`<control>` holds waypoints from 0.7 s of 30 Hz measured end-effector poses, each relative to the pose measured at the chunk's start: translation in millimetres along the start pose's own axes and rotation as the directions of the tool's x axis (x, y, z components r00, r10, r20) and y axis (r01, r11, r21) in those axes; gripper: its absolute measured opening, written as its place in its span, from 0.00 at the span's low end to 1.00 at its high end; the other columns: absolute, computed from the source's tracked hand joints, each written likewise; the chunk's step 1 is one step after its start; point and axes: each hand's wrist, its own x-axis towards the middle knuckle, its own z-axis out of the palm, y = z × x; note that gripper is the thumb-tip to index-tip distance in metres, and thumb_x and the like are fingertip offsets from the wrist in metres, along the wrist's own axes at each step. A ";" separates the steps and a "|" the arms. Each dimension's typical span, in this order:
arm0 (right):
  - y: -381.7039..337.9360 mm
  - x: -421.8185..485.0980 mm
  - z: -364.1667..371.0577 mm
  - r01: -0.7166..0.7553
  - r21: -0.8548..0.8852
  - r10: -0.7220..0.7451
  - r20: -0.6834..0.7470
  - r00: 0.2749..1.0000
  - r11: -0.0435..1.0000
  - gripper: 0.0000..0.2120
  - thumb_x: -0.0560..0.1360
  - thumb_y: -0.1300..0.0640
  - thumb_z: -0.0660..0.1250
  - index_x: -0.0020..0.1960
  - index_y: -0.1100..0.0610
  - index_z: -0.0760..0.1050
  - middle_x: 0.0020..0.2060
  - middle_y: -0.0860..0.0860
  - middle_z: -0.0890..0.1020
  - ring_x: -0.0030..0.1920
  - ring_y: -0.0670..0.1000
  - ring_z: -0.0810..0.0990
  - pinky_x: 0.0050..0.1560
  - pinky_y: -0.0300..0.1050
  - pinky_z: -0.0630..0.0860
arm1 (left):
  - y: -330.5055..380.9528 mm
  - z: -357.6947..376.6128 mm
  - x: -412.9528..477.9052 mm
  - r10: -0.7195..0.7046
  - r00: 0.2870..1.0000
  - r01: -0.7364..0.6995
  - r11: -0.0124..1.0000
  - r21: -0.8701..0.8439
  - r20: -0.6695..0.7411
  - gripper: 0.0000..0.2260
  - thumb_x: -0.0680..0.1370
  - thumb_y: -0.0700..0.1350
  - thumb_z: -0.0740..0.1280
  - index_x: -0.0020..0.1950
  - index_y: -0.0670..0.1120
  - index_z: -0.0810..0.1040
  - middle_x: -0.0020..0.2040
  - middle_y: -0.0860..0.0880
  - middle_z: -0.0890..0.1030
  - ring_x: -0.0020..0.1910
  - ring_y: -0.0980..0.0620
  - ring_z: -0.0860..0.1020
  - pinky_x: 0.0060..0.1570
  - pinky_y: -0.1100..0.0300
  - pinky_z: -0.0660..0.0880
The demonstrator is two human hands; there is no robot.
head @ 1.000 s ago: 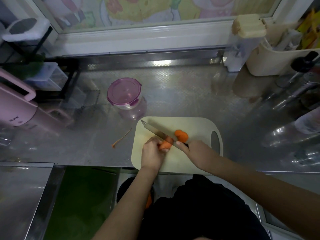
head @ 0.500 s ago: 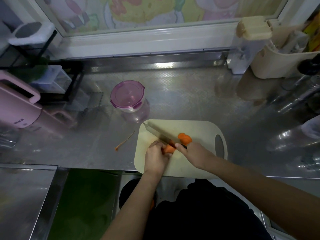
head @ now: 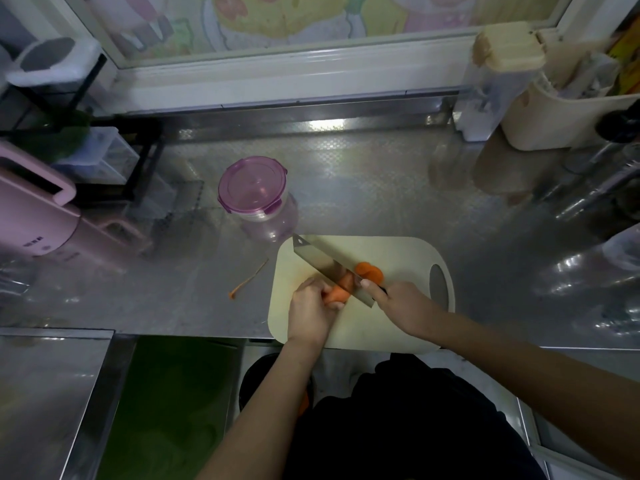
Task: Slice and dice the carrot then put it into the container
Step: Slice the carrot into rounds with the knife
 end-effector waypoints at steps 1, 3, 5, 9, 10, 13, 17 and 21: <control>-0.3 -1.5 -0.9 -0.004 -0.014 0.004 0.001 1.000 1.000 0.25 0.81 0.45 0.52 0.28 0.54 0.61 0.25 0.51 0.68 0.28 0.46 0.67 0.34 0.45 0.61 | -0.2 -0.2 0.0 0.001 1.000 -0.001 1.000 -0.001 0.000 0.08 0.68 0.41 0.75 0.43 0.43 0.80 0.47 0.48 0.79 0.47 0.50 0.75 0.43 0.67 0.65; 0.6 -4.7 -1.8 -0.002 -0.016 0.002 -0.008 1.000 1.000 0.24 0.82 0.45 0.52 0.29 0.53 0.61 0.25 0.51 0.68 0.28 0.45 0.67 0.33 0.43 0.61 | -0.7 -0.4 -0.5 0.002 1.000 -0.002 1.000 0.002 -0.002 0.08 0.68 0.41 0.75 0.44 0.43 0.80 0.47 0.48 0.79 0.47 0.50 0.75 0.44 0.67 0.65; 1.3 -7.3 -1.9 0.007 -0.011 -0.007 -0.019 1.000 1.000 0.23 0.82 0.46 0.52 0.30 0.52 0.61 0.26 0.50 0.68 0.28 0.44 0.67 0.30 0.38 0.60 | -0.9 -0.3 -0.4 0.004 1.000 -0.004 1.000 0.001 -0.001 0.08 0.68 0.41 0.75 0.44 0.43 0.80 0.47 0.48 0.79 0.47 0.51 0.75 0.44 0.67 0.65; 1.2 -7.4 -0.2 0.020 -0.031 -0.020 -0.016 1.000 0.999 0.23 0.82 0.45 0.52 0.30 0.52 0.61 0.26 0.50 0.68 0.28 0.45 0.67 0.35 0.44 0.61 | -0.3 0.2 -0.5 0.006 1.000 -0.006 1.000 0.002 -0.004 0.08 0.67 0.41 0.75 0.43 0.43 0.80 0.46 0.48 0.79 0.47 0.50 0.75 0.46 0.64 0.68; 1.4 -7.0 0.1 0.017 -0.035 -0.018 -0.014 1.000 0.999 0.23 0.82 0.45 0.52 0.30 0.52 0.61 0.26 0.50 0.68 0.28 0.45 0.67 0.37 0.44 0.61 | -0.4 0.3 -0.7 0.007 1.000 -0.007 1.000 0.000 -0.007 0.09 0.67 0.41 0.75 0.43 0.43 0.79 0.46 0.47 0.79 0.47 0.49 0.76 0.46 0.63 0.68; 2.4 -7.7 0.3 0.017 -0.038 -0.017 -0.012 1.000 0.999 0.22 0.81 0.45 0.52 0.30 0.51 0.61 0.26 0.50 0.69 0.29 0.44 0.68 0.39 0.42 0.62 | -0.5 0.3 -1.1 -0.001 1.000 0.001 1.000 -0.010 -0.012 0.09 0.67 0.42 0.75 0.44 0.43 0.79 0.46 0.48 0.79 0.46 0.49 0.76 0.45 0.64 0.68; 2.2 -11.9 -1.0 0.019 -0.036 -0.020 -0.014 1.000 0.999 0.23 0.81 0.45 0.52 0.30 0.52 0.62 0.25 0.50 0.69 0.28 0.45 0.68 0.33 0.43 0.60 | -0.5 0.5 -1.4 -0.004 1.000 0.003 1.000 -0.016 -0.019 0.09 0.67 0.42 0.75 0.44 0.43 0.79 0.46 0.48 0.78 0.45 0.50 0.75 0.44 0.66 0.66; 0.7 -15.1 -1.3 0.031 -0.034 -0.032 -0.017 0.999 0.999 0.23 0.82 0.45 0.52 0.29 0.51 0.62 0.25 0.49 0.68 0.28 0.44 0.67 0.30 0.41 0.59 | -0.2 0.5 -2.0 -0.017 1.000 0.016 0.999 -0.036 -0.019 0.09 0.67 0.41 0.75 0.44 0.42 0.79 0.47 0.47 0.78 0.46 0.49 0.76 0.46 0.64 0.69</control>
